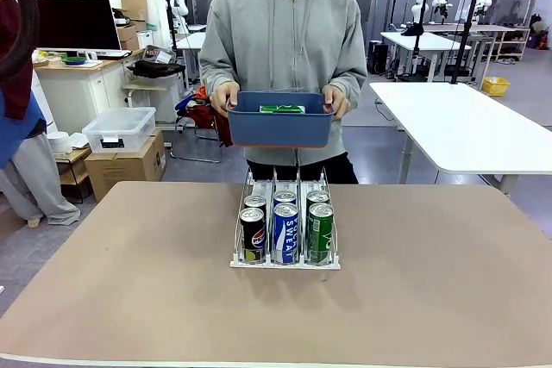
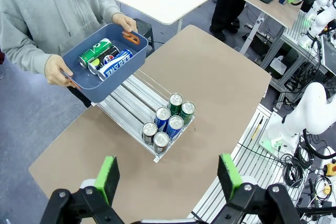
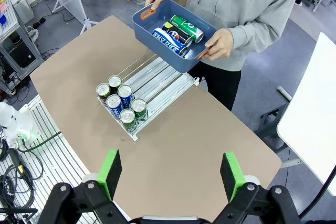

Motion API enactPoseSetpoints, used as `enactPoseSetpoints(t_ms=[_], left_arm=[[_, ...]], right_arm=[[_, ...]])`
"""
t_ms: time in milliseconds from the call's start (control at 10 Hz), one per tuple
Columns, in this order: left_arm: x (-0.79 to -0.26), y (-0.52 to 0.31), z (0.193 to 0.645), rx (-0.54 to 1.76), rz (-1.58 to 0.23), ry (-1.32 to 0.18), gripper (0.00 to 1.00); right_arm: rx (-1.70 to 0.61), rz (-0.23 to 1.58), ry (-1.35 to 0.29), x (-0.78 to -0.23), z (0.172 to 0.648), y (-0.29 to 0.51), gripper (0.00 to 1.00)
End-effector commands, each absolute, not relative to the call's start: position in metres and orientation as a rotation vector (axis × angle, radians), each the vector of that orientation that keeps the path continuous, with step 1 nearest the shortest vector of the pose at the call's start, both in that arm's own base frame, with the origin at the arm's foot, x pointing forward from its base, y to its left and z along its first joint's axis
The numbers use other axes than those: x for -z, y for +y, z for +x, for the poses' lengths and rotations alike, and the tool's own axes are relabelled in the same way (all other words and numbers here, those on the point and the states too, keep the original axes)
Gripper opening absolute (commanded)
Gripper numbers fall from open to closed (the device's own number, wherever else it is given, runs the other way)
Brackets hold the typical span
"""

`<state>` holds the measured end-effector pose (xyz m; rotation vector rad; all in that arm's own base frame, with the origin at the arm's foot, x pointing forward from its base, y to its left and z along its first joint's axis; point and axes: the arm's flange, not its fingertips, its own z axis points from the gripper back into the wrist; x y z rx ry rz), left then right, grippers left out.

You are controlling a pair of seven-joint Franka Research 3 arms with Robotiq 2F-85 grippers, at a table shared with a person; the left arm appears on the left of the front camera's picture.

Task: Fill the beverage cans into the dispenser.
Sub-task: Pick up the Sprite handed by the human.

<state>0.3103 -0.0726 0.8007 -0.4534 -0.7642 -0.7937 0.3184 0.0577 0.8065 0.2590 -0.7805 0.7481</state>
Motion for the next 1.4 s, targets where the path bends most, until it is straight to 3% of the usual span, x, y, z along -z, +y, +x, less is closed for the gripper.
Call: enactPoseSetpoints(t_ms=[0,1300], left_arm=[[-0.7982,-0.0710,0.3107,0.790,-0.455,-0.761,1.00],[-0.7982,-0.0710,0.3107,0.790,-0.455,-0.761,1.00]], right_arm=[[-0.750,0.258,-0.778,-0.8057,0.3185,0.0578,1.00],[-0.750,0.258,-0.778,-0.8057,0.3185,0.0578,1.00]])
